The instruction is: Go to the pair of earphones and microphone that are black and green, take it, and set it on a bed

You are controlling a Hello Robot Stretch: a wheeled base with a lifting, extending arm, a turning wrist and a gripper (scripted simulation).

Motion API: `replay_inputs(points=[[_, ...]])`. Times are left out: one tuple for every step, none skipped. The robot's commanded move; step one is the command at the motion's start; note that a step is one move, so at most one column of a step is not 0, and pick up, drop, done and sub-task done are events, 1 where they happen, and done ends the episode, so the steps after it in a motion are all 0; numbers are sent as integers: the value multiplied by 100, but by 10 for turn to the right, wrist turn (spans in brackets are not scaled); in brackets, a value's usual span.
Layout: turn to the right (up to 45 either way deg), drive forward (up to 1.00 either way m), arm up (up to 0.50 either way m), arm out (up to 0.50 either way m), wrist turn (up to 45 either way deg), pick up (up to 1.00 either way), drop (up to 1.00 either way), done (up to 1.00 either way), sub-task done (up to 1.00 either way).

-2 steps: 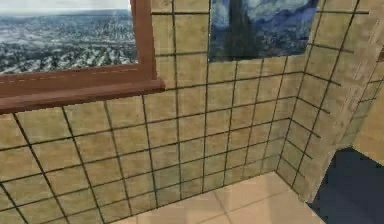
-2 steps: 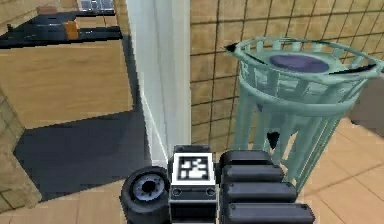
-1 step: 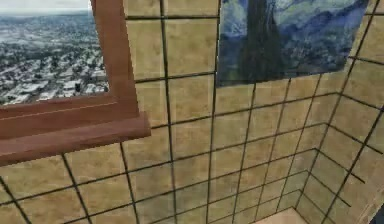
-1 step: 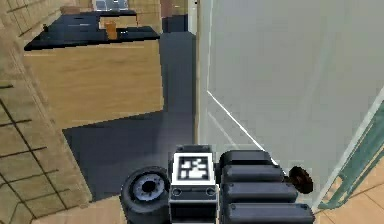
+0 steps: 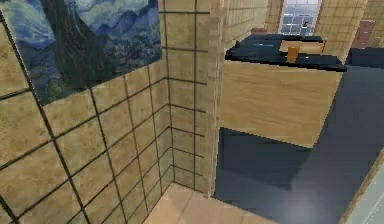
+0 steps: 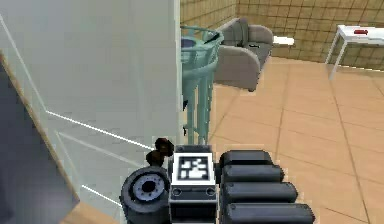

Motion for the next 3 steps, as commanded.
replay_inputs(points=[[300,0,0,0,0,0,0,0,0],[0,100,0,0,0,0,0,0,0],[0,20,0,0,0,0,0,0,0]])
